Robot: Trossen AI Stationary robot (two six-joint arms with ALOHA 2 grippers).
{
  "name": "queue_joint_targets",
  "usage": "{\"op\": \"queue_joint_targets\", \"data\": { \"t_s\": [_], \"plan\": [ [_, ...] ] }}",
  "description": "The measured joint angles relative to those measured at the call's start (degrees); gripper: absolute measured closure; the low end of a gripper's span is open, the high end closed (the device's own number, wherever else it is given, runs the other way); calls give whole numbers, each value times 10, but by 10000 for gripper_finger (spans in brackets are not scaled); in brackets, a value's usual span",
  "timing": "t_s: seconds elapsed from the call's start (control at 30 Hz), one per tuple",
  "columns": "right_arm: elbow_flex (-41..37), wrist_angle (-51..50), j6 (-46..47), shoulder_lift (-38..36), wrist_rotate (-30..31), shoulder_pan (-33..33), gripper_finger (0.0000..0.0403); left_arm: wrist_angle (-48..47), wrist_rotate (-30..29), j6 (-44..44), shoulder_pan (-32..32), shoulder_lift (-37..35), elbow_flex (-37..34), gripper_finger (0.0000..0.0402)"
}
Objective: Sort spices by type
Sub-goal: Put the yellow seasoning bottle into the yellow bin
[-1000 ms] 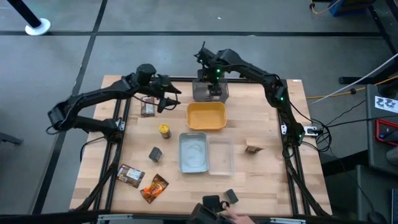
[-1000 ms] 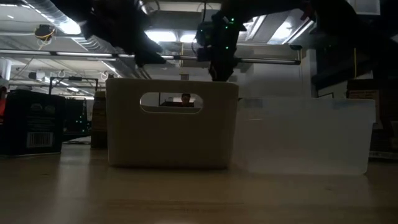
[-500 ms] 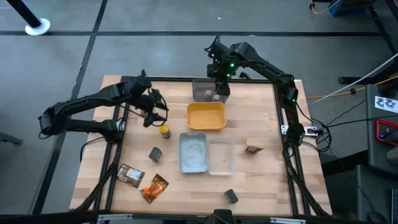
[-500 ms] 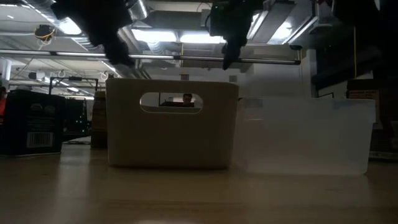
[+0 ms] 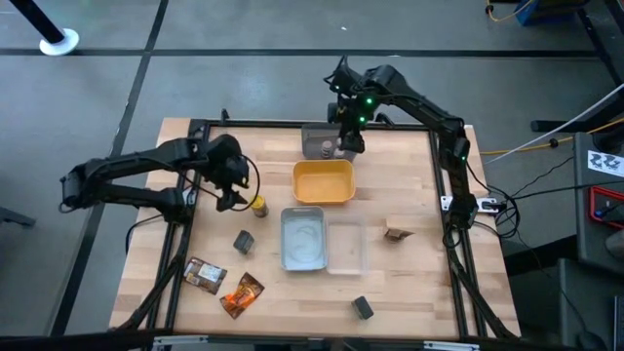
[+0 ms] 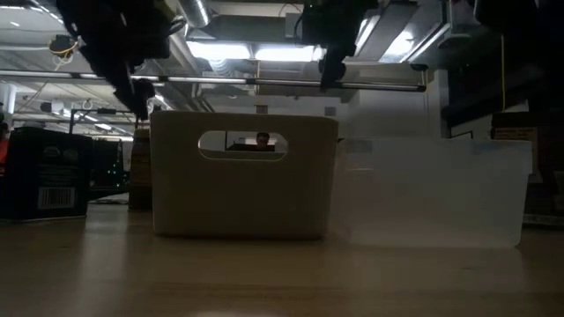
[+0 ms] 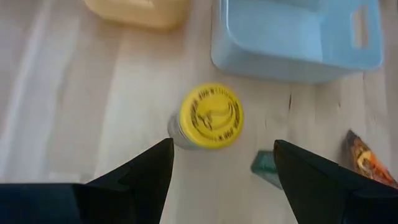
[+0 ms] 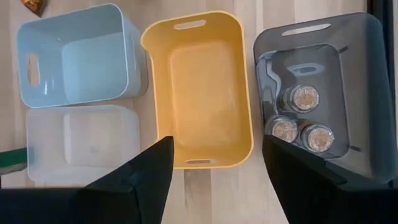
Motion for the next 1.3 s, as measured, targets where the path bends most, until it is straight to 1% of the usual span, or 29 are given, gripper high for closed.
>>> {"op": "queue_joint_targets", "data": {
  "t_s": [0.1, 0.17, 0.3, 0.4, 0.57, 0.67, 0.83, 1.03, 1.3],
  "plan": [
    [0, 0, 3, -8, 8, 4, 157, 2, -4, -4, -13, 1, -20, 141],
    [0, 0, 4, -12, 9, 8, 157, 9, -23, -13, -20, 2, -32, 141],
    [0, 0, 15, -24, 9, 10, 157, 18, -46, -25, -26, 2, -34, 141],
    [0, 0, 20, -29, 28, 12, 157, 19, -58, -28, -26, 2, -34, 141],
    [-2, 1, 21, -49, 34, 13, 157, 30, -60, -35, -28, 13, -35, 141],
    [-26, 1, 22, -69, 34, 15, 157, 52, -58, -41, -39, 23, -41, 141],
    [-114, 22, 35, -122, 34, 15, 157, 54, -57, -41, -57, 40, -43, 141],
    [-280, 141, 62, -207, 34, 15, 157, 69, -61, -44, -67, 63, -43, 141],
    [-498, 293, 122, -309, 34, 15, 157, 136, -63, -32, -68, 96, -43, 141]
  ]
}}
